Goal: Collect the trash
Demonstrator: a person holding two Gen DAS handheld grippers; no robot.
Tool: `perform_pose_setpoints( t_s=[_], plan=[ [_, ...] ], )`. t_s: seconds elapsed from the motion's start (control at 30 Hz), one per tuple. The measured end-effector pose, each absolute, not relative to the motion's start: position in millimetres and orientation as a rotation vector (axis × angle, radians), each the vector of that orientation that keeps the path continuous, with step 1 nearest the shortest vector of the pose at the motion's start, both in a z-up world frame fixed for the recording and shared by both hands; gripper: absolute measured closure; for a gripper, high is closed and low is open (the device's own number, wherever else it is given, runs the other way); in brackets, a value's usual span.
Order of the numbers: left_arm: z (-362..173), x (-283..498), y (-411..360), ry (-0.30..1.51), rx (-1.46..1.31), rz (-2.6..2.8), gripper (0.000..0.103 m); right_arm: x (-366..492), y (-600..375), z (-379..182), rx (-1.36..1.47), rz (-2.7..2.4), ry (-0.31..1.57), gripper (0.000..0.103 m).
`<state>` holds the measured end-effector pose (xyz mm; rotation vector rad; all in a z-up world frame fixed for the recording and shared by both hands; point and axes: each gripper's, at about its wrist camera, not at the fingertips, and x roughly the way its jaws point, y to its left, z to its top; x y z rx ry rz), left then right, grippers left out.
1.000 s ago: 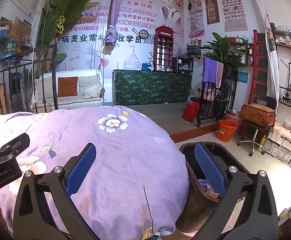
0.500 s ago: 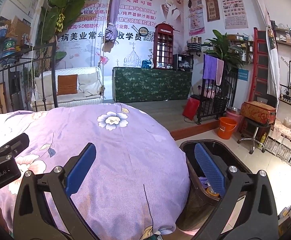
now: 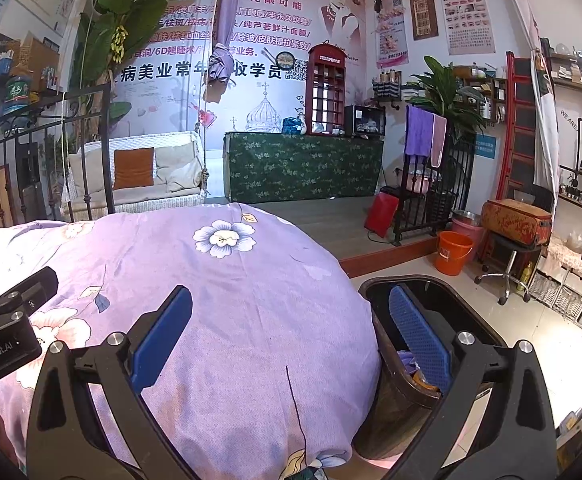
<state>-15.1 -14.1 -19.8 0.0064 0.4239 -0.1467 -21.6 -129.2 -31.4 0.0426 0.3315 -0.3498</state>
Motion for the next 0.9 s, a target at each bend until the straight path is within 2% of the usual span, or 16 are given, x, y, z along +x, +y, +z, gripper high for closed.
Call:
perform_pose_setpoints(
  t_s=[0.9],
  plan=[
    [-25.0,-17.1,-16.0,0.432,-0.001,-0.15,0.006,-22.1,-129.4,-37.0,0.047,-0.353,0.341,0.006]
  ],
)
